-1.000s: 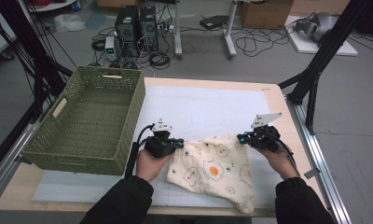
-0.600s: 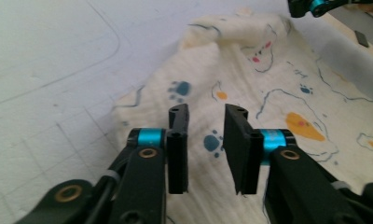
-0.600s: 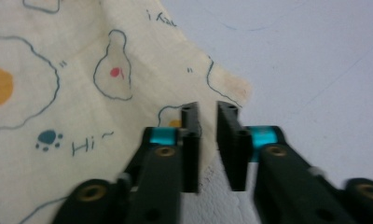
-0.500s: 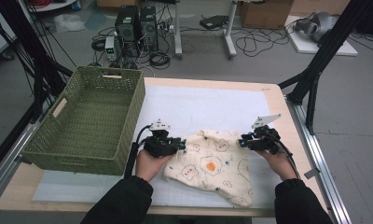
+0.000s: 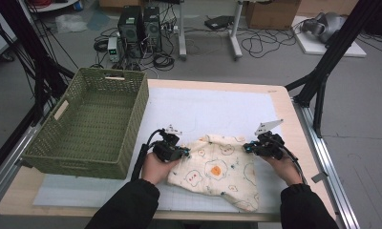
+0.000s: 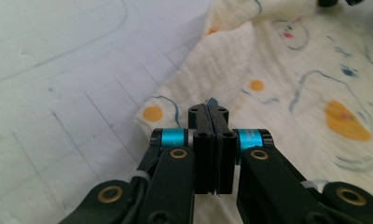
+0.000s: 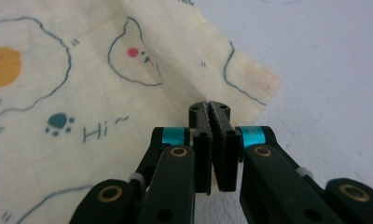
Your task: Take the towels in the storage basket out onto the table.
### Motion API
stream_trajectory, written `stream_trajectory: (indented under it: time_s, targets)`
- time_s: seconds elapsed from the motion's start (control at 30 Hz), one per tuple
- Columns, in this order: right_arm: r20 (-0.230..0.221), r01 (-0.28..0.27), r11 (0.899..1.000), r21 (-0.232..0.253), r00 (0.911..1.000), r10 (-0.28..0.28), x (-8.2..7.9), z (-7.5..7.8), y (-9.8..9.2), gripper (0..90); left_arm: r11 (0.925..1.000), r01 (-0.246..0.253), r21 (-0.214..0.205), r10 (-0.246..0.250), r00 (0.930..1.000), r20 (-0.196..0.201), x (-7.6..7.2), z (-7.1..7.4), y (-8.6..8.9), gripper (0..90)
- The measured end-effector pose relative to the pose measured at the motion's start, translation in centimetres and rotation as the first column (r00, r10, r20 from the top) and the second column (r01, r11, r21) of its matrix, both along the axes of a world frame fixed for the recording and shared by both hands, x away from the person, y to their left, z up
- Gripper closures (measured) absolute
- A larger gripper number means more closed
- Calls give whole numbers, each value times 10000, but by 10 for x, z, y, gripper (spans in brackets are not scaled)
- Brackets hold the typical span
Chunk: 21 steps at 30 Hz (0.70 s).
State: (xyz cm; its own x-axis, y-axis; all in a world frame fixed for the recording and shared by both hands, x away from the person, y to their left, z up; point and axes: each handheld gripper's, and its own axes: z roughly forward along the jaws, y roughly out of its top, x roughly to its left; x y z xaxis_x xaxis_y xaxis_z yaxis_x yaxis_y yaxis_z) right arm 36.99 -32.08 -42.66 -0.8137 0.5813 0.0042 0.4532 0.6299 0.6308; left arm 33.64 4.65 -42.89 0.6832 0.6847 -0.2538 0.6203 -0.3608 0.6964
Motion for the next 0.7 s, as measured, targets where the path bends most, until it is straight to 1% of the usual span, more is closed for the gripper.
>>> stream_trajectory:
  time_s: [0.03,0.07,0.13,0.17,0.2,0.23,0.27,0.3,0.33,0.37,0.4,0.47,0.53,0.6,0.63,0.67,0.7]
  targets:
    - [113,-79,9999,-62,9999,80,-2,2,-2,880,9999,121,34,-121,9999,-42,-4,1,2,886]
    - [77,-122,9999,-64,9999,122,-5,4,-4,880,9998,189,-42,-189,9998,-25,-9,3,4,886]
    - [91,-190,9998,4,9998,190,-12,8,-8,880,9984,380,-420,-394,9987,-319,-15,4,7,886]
    - [98,-235,9997,5,9997,235,-15,10,-10,879,9976,524,-445,-542,9977,-409,-19,4,7,886]
    - [56,-304,9995,110,9995,303,-17,11,-12,880,9967,684,-442,-708,9960,-550,-21,3,7,885]
    - [-108,-367,9991,215,9993,370,-20,10,-13,879,9957,804,-459,-831,9946,-615,-22,2,6,881]
    - [-348,-494,9985,245,9981,502,-21,8,-14,876,9938,942,-594,-974,9938,-533,-22,2,7,873]
    - [-445,-555,9984,85,9974,558,-22,6,-14,872,9911,947,-936,-996,9938,-489,-22,4,8,840]
    - [-440,-603,9982,-4,9972,602,-24,5,-14,858,9893,909,-1144,-958,9947,-376,-20,7,9,790]
    - [-384,-646,9979,55,9972,647,-24,4,-14,833,9890,819,-1231,-849,9962,-189,-18,11,10,762]
    - [-368,-582,9981,204,9976,589,-23,5,-15,791,9897,734,-1225,-744,9972,-38,-16,14,11,745]
    - [-292,-516,9974,496,9982,531,-21,7,-16,773,9911,430,-1259,-397,9988,293,-10,21,12,699]
    - [-34,-502,9970,593,9987,505,-19,11,-15,720,9942,221,-1049,-149,9975,697,-3,24,12,678]
    - [-2,-553,9949,845,9985,555,-17,13,-13,661,9922,-148,-1239,237,9972,709,5,22,11,620]
    - [40,-567,9943,903,9984,566,-15,14,-11,624,9927,-333,-1158,421,9963,745,8,19,10,592]
    - [-47,-573,9932,1017,9983,581,-13,13,-10,596,9935,-440,-1052,508,9968,621,11,15,9,574]
    - [-99,-652,9916,1116,9977,667,-11,12,-7,577,9949,-501,-874,539,9977,411,15,10,7,541]
